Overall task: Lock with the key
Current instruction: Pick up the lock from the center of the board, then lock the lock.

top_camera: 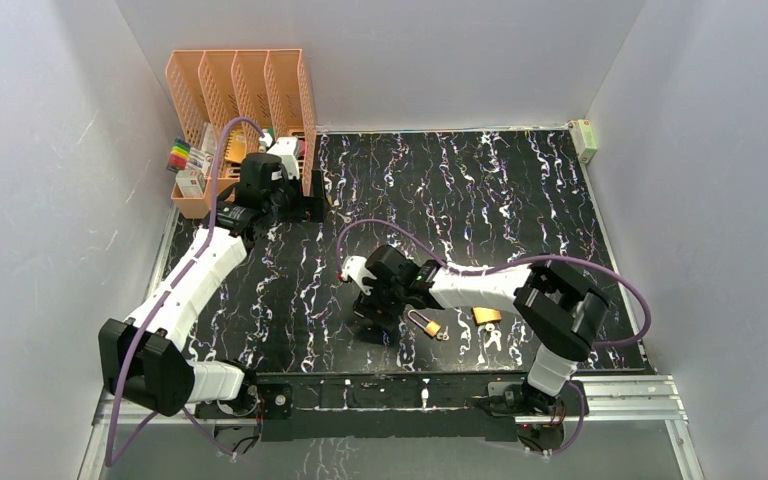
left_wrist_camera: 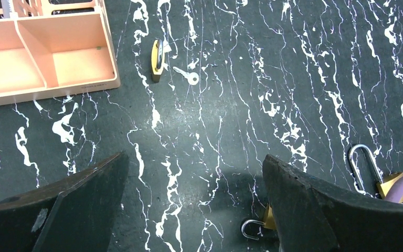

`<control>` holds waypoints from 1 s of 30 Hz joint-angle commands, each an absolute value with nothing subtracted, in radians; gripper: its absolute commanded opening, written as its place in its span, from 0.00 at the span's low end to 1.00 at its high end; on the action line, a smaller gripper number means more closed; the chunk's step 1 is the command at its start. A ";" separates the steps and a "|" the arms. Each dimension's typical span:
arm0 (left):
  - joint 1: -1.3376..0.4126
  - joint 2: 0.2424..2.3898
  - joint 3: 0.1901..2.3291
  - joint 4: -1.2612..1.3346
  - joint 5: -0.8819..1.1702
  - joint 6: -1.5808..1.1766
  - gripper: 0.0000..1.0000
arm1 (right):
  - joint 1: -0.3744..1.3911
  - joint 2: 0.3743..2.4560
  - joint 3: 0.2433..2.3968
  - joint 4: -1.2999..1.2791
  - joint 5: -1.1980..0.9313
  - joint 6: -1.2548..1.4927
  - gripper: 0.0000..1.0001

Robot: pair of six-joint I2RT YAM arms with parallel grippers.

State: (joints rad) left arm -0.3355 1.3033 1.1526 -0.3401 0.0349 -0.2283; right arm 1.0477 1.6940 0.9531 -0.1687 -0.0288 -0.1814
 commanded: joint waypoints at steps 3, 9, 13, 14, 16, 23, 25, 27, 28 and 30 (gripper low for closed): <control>-0.334 1.259 1.152 -0.348 0.058 -0.227 0.98 | 1.046 1.718 0.983 -0.138 -0.012 -0.159 0.73; -0.327 1.249 1.147 -0.347 0.080 -0.237 0.98 | 1.046 1.739 0.974 -0.132 -0.033 -0.146 0.43; -0.301 1.248 1.136 -0.337 0.154 -0.243 0.98 | 1.043 1.741 0.988 -0.155 -0.033 -0.140 0.11; -0.292 1.244 1.134 -0.333 0.186 -0.239 0.98 | 1.038 1.729 0.992 -0.162 -0.047 -0.138 0.09; -0.276 1.233 1.132 -0.324 0.259 -0.227 0.98 | 1.017 1.683 1.002 -0.173 -0.103 -0.128 0.06; -0.272 1.189 1.075 -0.282 0.681 -0.162 0.98 | 0.875 1.415 1.047 -0.141 -0.348 -0.077 0.06; -0.271 1.173 1.037 -0.228 0.862 -0.183 0.98 | 0.814 1.367 1.075 -0.147 -0.424 -0.064 0.05; -0.272 1.170 1.016 -0.188 0.987 -0.210 0.98 | 0.778 1.344 1.124 -0.191 -0.472 -0.061 0.04; -0.272 1.175 1.020 -0.186 1.031 -0.212 0.96 | 0.769 1.339 1.161 -0.215 -0.484 -0.062 0.03; -0.273 1.190 1.028 -0.187 1.096 -0.213 0.92 | 0.760 1.330 1.204 -0.245 -0.502 -0.066 0.03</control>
State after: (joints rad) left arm -0.2713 1.1965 1.0220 -0.2410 0.7829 -0.1990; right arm 0.7757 1.3662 1.0913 -0.2177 -0.3674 -0.0814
